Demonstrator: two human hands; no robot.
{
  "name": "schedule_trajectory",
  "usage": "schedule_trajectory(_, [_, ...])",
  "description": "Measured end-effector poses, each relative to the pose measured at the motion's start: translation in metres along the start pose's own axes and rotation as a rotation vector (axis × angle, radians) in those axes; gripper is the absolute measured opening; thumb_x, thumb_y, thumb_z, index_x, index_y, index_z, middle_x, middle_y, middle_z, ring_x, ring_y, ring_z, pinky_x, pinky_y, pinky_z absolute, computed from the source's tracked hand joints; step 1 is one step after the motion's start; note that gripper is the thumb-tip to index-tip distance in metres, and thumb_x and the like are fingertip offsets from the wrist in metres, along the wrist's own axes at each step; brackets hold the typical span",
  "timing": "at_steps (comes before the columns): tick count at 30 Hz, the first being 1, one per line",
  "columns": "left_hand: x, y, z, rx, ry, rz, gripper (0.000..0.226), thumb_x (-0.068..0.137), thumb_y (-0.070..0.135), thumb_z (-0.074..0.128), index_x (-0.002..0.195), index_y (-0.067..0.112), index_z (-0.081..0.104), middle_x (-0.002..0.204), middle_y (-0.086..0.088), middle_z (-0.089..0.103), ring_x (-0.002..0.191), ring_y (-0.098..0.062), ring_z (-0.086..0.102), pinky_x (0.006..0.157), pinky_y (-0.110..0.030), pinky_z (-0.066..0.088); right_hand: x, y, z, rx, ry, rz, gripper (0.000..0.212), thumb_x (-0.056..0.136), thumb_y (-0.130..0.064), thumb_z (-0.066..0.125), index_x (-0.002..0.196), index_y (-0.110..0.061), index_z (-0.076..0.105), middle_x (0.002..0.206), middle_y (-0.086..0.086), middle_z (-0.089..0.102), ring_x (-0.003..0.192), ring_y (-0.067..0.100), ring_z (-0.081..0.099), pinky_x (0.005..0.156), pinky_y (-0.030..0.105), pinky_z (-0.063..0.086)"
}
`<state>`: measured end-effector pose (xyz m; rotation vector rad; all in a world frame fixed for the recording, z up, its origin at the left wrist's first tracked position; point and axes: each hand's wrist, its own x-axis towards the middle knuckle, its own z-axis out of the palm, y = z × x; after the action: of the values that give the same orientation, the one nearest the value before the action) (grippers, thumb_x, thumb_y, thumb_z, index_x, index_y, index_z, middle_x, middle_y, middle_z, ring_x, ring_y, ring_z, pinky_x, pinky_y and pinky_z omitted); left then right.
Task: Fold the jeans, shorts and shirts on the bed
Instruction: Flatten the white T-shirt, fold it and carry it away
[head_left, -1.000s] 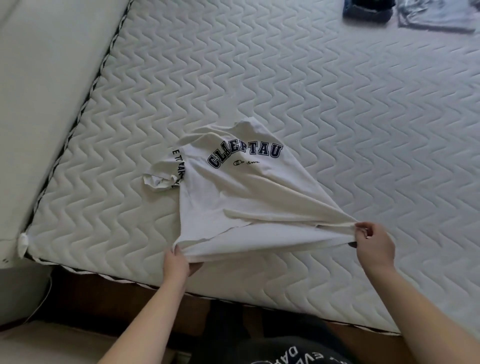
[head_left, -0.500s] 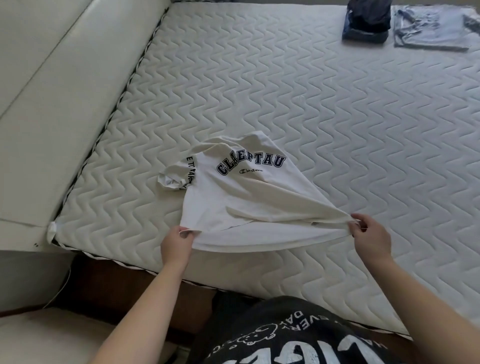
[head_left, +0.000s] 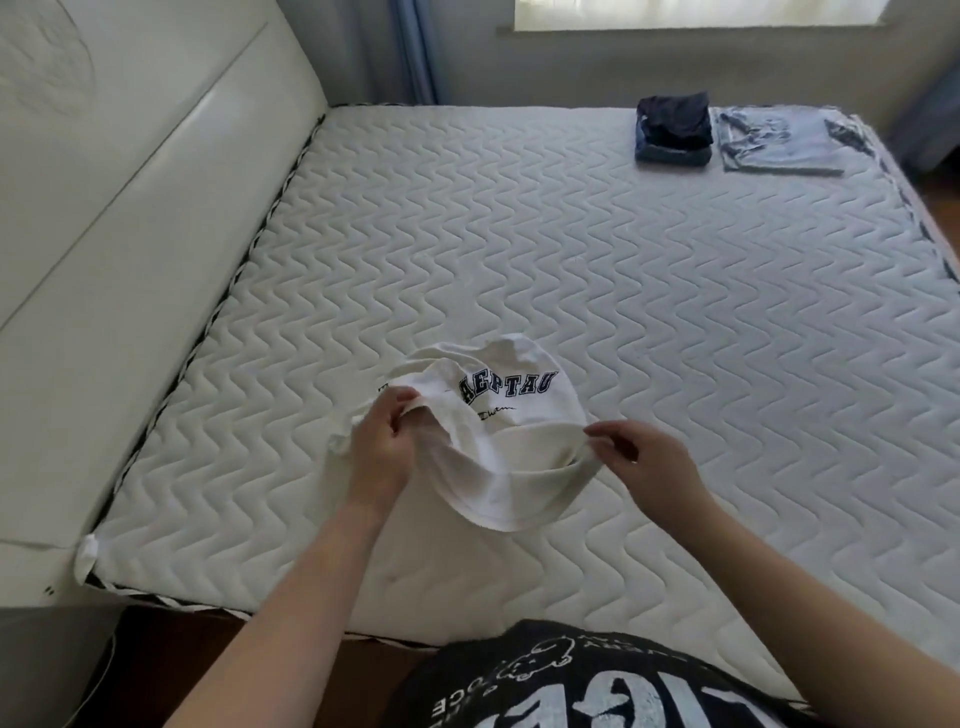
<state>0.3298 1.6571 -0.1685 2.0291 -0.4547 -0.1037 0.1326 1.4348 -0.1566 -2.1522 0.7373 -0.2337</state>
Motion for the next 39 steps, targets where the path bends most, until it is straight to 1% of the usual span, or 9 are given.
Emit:
schedule_trajectory(6, [0.031,0.072,-0.004,-0.174,-0.202,0.134,0.013,0.078,0.023,0.068,0.078,0.036,0.069,0.077,0.017,0.066,0.067,-0.001,0.059,0.065,-0.011,0.043,0.017,-0.074,0.017,0.007,-0.175,-0.027,0.04,0.081,-0.036,0.077,0.117,-0.021,0.069,0.104,-0.004,0.068,0.091,0.009,0.065,0.087,0.026,0.051])
schedule_trajectory(10, [0.046,0.096,0.001,-0.125,-0.345,0.282,0.013,0.079,0.016,0.077,0.079,0.029,0.073,0.078,0.015,0.064,0.064,-0.003,0.057,0.065,-0.01,0.041,0.033,-0.101,0.025,-0.152,-0.175,-0.029,0.045,0.081,-0.054,0.069,0.115,-0.025,0.069,0.097,-0.008,0.066,0.085,0.008,0.056,0.069,0.019,0.04])
schedule_trajectory(13, [0.05,0.103,0.008,-0.129,-0.444,0.294,0.004,0.08,0.016,0.078,0.083,0.019,0.078,0.081,0.005,0.067,0.063,-0.003,0.056,0.065,-0.012,0.043,0.041,-0.109,0.027,-0.159,-0.153,-0.014,0.031,0.089,-0.049,0.061,0.095,-0.021,0.073,0.078,-0.004,0.065,0.074,0.013,0.055,0.056,0.018,0.034])
schedule_trajectory(19, [0.052,0.101,0.017,-0.134,-0.488,0.28,0.007,0.081,0.02,0.076,0.083,0.026,0.075,0.081,0.007,0.065,0.064,-0.003,0.057,0.065,-0.014,0.041,0.047,-0.103,0.034,-0.146,-0.069,0.135,0.035,0.097,-0.028,0.051,0.079,-0.004,0.069,0.07,0.008,0.065,0.069,0.024,0.057,0.062,0.034,0.041])
schedule_trajectory(23, [0.044,0.09,0.014,-0.067,-0.287,0.32,0.028,0.079,0.019,0.077,0.105,0.023,0.065,0.09,0.004,0.057,0.075,-0.002,0.055,0.067,-0.009,0.04,0.051,-0.097,0.032,0.29,-0.023,0.373,0.032,0.096,-0.019,0.055,0.086,0.007,0.071,0.086,0.022,0.072,0.078,0.027,0.072,0.078,0.039,0.059])
schedule_trajectory(27, [0.006,0.066,0.013,-0.08,-0.197,0.431,0.02,0.089,0.027,0.064,0.075,0.016,0.055,0.068,0.009,0.051,0.061,-0.005,0.05,0.06,-0.014,0.038,0.056,-0.099,0.031,0.726,0.0,0.553,0.024,0.094,-0.003,0.05,0.097,0.011,0.069,0.101,0.029,0.07,0.094,0.038,0.07,0.086,0.041,0.058])
schedule_trajectory(30, [-0.02,0.048,0.023,-0.015,-0.392,0.209,0.036,0.096,0.029,0.051,0.069,0.006,0.059,0.06,-0.001,0.059,0.058,-0.014,0.056,0.06,-0.036,0.047,0.057,-0.102,0.03,0.793,-0.009,0.573,0.024,0.093,-0.004,0.051,0.1,0.01,0.069,0.101,0.028,0.07,0.096,0.037,0.07,0.089,0.042,0.057])
schedule_trajectory(35, [-0.028,0.053,0.038,-0.582,-0.686,-0.733,0.033,0.1,0.041,0.048,0.11,0.013,0.062,0.109,-0.009,0.069,0.088,-0.017,0.068,0.075,-0.035,0.054,0.055,-0.106,0.035,0.897,0.014,0.588,0.023,0.095,-0.004,0.05,0.098,0.007,0.069,0.091,0.022,0.072,0.078,0.027,0.072,0.073,0.032,0.061])
schedule_trajectory(39, [-0.019,0.046,0.051,-0.802,-0.694,-0.894,0.059,0.086,0.066,0.049,0.12,0.019,0.058,0.121,0.0,0.064,0.11,-0.017,0.062,0.08,-0.032,0.05,0.055,-0.109,0.038,0.91,0.004,0.615,0.023,0.095,-0.005,0.051,0.101,0.008,0.068,0.09,0.021,0.072,0.077,0.028,0.071,0.073,0.032,0.061])
